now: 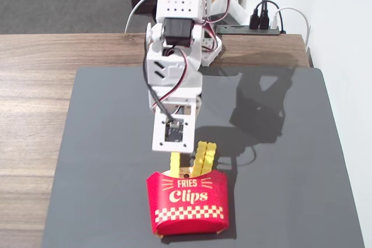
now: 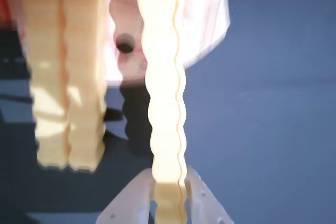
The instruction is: Grab a fry
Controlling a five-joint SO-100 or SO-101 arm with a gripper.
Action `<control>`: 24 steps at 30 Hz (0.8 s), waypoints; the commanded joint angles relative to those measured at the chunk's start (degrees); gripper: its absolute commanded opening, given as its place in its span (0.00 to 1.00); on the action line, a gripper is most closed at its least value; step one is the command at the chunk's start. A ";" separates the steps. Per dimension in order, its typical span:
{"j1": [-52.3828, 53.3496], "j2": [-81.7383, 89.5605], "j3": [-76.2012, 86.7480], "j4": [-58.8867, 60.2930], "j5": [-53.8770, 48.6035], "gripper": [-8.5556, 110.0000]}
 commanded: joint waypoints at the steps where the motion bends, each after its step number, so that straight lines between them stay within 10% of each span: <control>1: -0.79 5.89 2.81 -0.70 0.70 0.09; 24: 1.32 47.11 20.65 21.09 1.58 0.09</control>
